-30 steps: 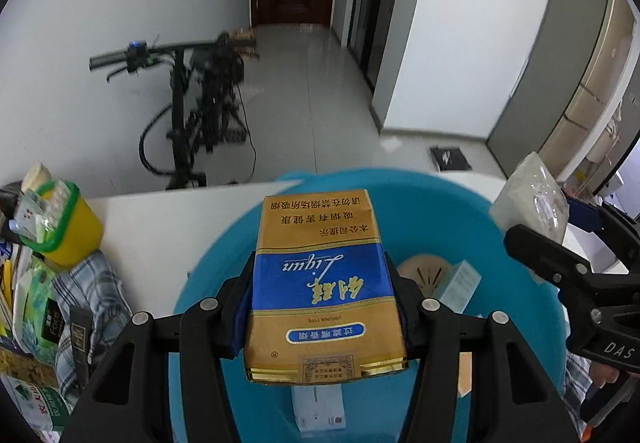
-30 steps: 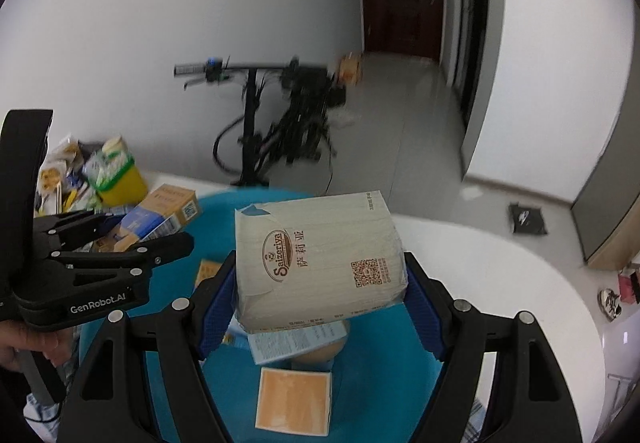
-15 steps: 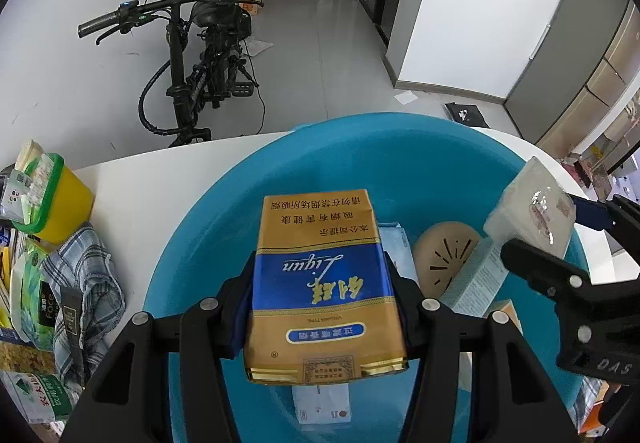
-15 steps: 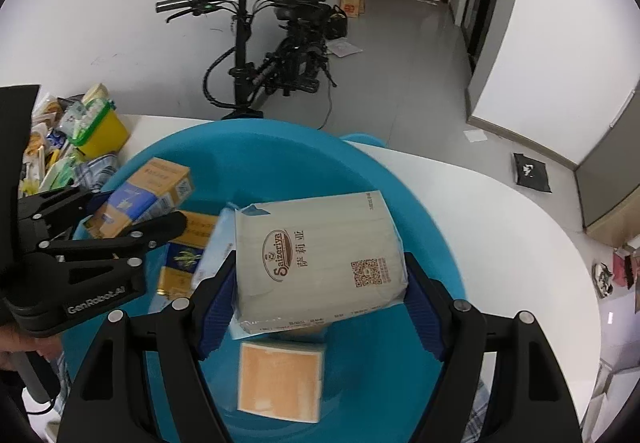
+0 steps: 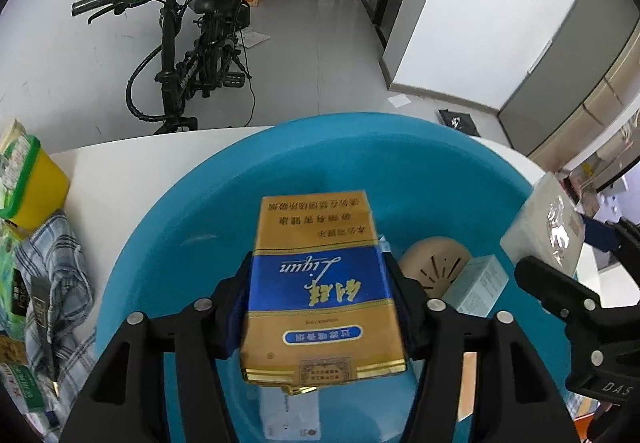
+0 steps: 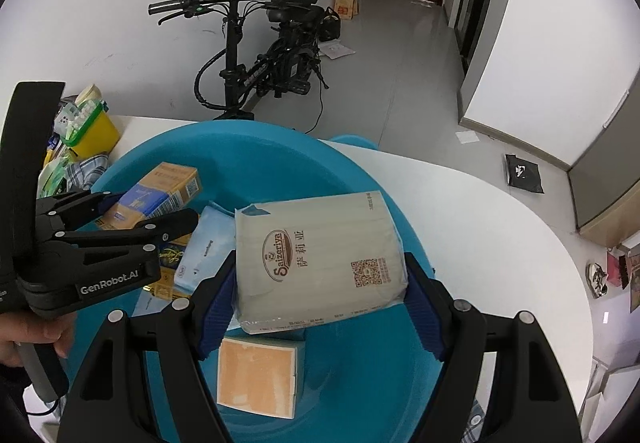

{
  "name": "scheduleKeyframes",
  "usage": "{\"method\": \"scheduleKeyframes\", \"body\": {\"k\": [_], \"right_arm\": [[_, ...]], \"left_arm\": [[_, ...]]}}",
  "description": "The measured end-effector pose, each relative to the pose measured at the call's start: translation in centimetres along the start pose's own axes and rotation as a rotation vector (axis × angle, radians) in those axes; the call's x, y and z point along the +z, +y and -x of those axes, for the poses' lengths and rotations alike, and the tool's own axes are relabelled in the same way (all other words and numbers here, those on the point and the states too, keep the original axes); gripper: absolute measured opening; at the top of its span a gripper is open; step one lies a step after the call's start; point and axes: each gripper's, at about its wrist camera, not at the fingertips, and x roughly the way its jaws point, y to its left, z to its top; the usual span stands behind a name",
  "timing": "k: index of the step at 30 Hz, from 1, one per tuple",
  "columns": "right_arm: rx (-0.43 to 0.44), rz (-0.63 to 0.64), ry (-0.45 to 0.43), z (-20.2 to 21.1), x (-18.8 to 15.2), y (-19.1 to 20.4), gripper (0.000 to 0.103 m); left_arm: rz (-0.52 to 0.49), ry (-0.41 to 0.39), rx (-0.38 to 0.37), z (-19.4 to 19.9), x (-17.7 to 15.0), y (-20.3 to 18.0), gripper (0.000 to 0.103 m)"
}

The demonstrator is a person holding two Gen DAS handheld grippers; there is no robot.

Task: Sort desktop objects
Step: 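Lower the Liqun box and tissue pack into the basin with both tools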

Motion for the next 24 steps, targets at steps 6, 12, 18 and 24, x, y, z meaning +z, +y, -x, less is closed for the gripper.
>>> {"method": "scheduleKeyframes", "body": {"k": [6,12,18,24], "right_arm": [[0.004,-0.009,0.005,-0.3,0.1,-0.2,0.074],[0.011,-0.014,0.015,-0.9,0.3,-0.1,0.074],[0.024,0.001,0.016,-1.6,1.1,1.1,0.074],[0.014,0.042,0.011,-2.5,1.7,3.2,0.074]], "left_arm": [[-0.029,-0.041,0.032,0.6,0.1,-0.2,0.075],[-0.023,-0.066,0.038,1.9,0.0,0.1,0.077],[-0.028,-0.097,0.067,4.3,-0.2,1.2,0.078],[-0.034,-0.151,0.100,6.4,0.0,2.5,0.079]]}}
